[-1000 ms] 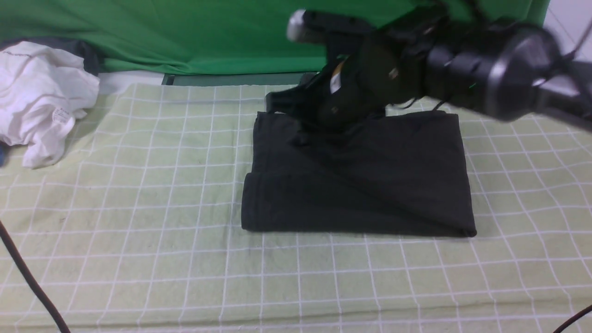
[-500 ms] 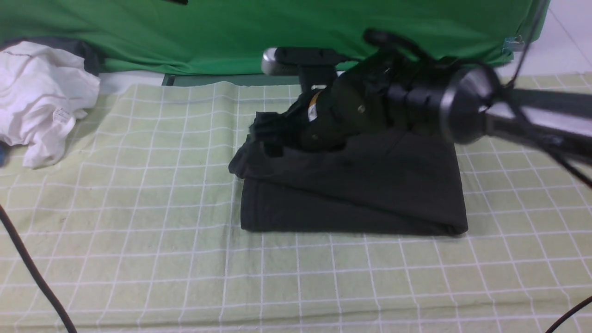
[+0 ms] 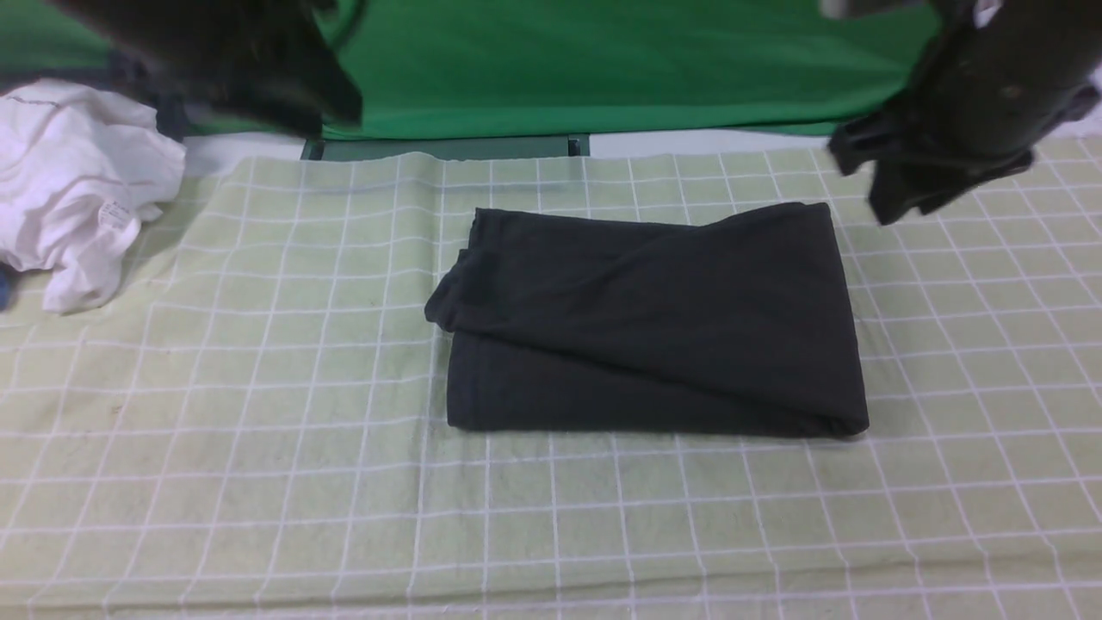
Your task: Fold a long-sleeved shirt over a green coffee tablecloth.
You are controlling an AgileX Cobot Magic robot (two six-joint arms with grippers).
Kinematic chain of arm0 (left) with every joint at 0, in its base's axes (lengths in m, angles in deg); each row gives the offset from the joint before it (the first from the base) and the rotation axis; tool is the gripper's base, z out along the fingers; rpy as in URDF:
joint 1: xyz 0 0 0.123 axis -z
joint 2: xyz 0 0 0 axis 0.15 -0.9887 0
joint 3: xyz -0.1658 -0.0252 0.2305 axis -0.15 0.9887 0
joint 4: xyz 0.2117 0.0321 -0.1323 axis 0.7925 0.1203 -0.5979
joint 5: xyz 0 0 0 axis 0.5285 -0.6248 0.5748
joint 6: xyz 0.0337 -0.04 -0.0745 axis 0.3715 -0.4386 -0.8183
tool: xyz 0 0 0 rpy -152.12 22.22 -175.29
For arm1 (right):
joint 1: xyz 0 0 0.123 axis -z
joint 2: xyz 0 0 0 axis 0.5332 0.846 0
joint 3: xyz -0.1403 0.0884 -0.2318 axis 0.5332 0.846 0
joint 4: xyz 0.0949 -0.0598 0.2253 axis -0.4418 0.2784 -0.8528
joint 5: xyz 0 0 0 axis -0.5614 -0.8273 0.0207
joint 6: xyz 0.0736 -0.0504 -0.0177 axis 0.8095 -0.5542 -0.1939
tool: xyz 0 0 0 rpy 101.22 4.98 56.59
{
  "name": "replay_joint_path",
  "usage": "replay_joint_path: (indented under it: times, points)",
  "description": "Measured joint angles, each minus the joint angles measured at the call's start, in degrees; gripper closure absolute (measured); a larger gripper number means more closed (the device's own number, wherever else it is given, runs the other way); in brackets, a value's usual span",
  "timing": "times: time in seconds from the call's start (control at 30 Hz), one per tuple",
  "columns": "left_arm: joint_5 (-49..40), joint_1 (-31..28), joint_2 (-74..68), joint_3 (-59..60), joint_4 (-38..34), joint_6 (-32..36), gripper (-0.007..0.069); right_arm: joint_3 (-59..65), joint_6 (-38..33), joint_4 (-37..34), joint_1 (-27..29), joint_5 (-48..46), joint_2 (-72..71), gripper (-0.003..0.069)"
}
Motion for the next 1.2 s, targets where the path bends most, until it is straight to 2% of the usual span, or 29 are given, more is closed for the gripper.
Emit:
replay_joint_path:
  times: [0.1, 0.13, 0.23, 0.37, 0.63, 0.73, 0.87, 1.03, 1.1, 1.13, 1.17, 1.2]
  points:
    - [2.6, 2.3, -0.3, 5.9, 0.9, -0.2, 0.0382, 0.9, -1.2, 0.1, 1.1, -0.4, -0.5, 0.0355]
    - [4.4, 4.1, -0.9, 10.0, 1.4, -0.6, 0.0382, 2.8, -1.5, 0.2, 1.3, -0.4, -0.8, 0.0303]
    - [7.9, 7.0, -1.9, 15.5, 2.7, -1.3, 0.0382, 9.0, -1.5, -0.3, 1.4, -0.1, -1.1, 0.0226]
    - [12.0, 8.9, -3.6, 19.3, 6.3, -4.6, 0.0382, 21.0, -1.5, -0.9, 1.4, 6.6, -1.1, 0.0195]
    - [17.1, 8.9, -7.2, 20.4, 4.6, -6.1, 0.0382, 36.5, -0.3, -1.1, 1.4, 26.3, -0.2, 0.0193]
    - [18.5, 8.9, -8.4, 20.4, 3.2, -5.8, 0.0382, 36.9, -0.3, -1.1, 1.4, 29.8, 0.4, 0.0191]
    - [21.7, 8.9, -10.8, 20.4, 1.2, -5.8, 0.0382, 37.0, -0.5, -4.5, 1.4, 35.4, 2.7, 0.0191]
    - [22.6, 8.9, -13.3, 20.4, -1.0, -4.1, 0.0382, 37.0, -3.2, -5.5, 1.4, 38.1, 6.3, 0.0196]
    - [23.4, 8.9, -13.4, 20.4, -2.2, -3.0, 0.0382, 36.9, -4.1, -5.5, 1.4, 38.3, 6.4, 0.0214]
    - [24.6, 8.9, -13.7, 20.4, -4.1, -1.3, 0.0384, 36.9, -4.9, -5.5, 1.4, 38.5, 6.5, 0.027]
    - [24.6, 8.9, -13.7, 20.4, -4.3, -1.1, 0.0384, 36.9, -5.0, -5.5, 1.4, 38.6, 6.5, 0.0279]
    - [26.0, 8.9, -14.0, 20.4, -6.7, 0.2, 0.0412, 36.9, -5.5, -5.6, 1.4, 39.3, 6.7, 0.036]
